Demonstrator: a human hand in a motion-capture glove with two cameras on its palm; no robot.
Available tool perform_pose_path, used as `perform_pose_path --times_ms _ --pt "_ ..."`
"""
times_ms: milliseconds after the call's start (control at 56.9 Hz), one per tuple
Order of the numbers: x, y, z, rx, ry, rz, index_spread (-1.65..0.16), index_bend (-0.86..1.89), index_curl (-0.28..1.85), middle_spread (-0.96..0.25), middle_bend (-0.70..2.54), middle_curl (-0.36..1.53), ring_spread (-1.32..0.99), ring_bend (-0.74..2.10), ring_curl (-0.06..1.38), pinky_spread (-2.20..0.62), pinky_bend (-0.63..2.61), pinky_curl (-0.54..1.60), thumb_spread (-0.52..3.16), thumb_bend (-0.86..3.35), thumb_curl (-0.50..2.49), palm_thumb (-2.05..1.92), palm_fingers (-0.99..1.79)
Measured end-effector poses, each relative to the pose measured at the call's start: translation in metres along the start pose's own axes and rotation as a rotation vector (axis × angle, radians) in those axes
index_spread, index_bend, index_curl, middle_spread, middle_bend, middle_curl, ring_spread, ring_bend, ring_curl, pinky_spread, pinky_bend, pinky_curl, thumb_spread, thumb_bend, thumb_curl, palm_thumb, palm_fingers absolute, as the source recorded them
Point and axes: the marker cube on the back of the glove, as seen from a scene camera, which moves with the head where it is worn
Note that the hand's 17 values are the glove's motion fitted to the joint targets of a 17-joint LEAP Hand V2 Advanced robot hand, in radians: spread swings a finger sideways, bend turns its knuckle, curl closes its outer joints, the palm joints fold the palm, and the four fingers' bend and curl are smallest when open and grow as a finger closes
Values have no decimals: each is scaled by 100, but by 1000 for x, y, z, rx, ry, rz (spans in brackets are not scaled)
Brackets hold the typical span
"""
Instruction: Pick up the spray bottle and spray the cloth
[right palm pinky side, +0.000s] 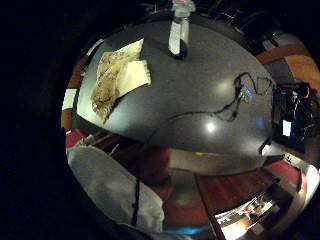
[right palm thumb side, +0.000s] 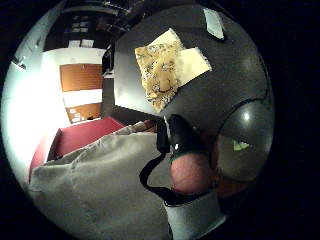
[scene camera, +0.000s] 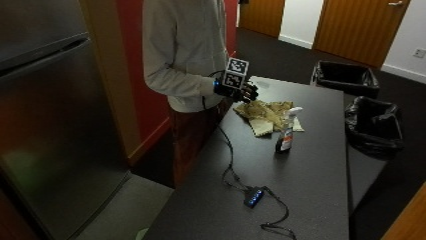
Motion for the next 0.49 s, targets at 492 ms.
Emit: perform_pose_path --times_ms 492 --pt "73 -12 -16 357 -284 89 -34 12 24 -4 25 33 3 26 24 22 28 32 103 -3 37 60 19"
